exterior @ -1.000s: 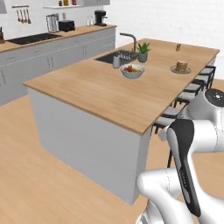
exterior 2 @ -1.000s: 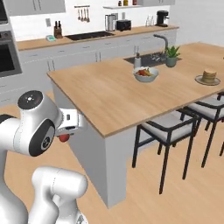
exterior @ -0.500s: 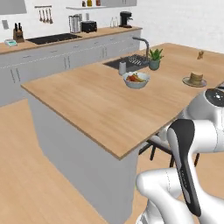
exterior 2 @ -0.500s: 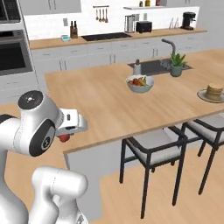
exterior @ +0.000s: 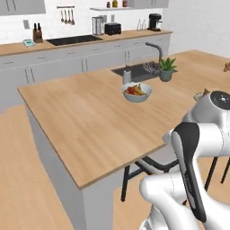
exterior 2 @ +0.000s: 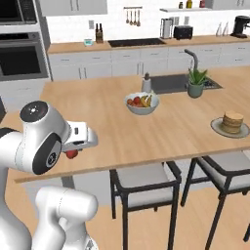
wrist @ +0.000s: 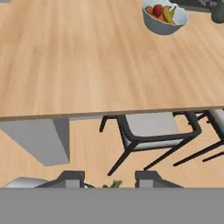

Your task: Take the strawberry from the fridge and place it on top of the pancake, located on the dining counter.

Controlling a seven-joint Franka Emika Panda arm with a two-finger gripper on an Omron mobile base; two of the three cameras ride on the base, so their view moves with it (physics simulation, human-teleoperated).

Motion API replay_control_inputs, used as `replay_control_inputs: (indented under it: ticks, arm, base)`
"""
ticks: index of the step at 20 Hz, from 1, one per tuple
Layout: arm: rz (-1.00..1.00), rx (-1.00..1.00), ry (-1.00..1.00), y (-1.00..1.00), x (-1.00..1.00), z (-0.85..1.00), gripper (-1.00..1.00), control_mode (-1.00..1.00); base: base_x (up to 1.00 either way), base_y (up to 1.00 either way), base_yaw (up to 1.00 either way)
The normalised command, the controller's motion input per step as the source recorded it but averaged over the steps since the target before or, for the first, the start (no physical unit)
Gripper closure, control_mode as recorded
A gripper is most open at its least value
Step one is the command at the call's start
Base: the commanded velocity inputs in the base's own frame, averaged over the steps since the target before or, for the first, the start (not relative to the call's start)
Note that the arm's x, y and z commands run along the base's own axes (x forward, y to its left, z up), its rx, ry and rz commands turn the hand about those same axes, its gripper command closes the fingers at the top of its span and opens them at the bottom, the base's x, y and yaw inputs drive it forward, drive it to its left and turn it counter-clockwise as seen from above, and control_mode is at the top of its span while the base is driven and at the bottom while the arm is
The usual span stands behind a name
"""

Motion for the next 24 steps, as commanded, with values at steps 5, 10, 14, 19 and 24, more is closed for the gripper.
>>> replay_control_inputs:
  ticks: [5,10,14,19,24]
  arm:
    - [0.0,0.0,0.0,0.0,0.0,0.0,1.0,1.0]
    - [0.0,0.0,0.0,0.0,0.0,0.0,1.0,1.0]
    - [0.0,0.0,0.0,0.0,0.0,0.0,1.0,1.0]
    - [0.0,0.0,0.0,0.0,0.0,0.0,1.0,1.0]
    - [0.0,0.0,0.0,0.0,0.0,0.0,1.0,1.0]
  base:
    - [0.26,-1.0,0.33]
    - [0.2,-1.0,0.32]
    - [0.21,-1.0,0.32]
    - [0.18,-1.0,0.33]
    - [0.11,-1.0,0.32]
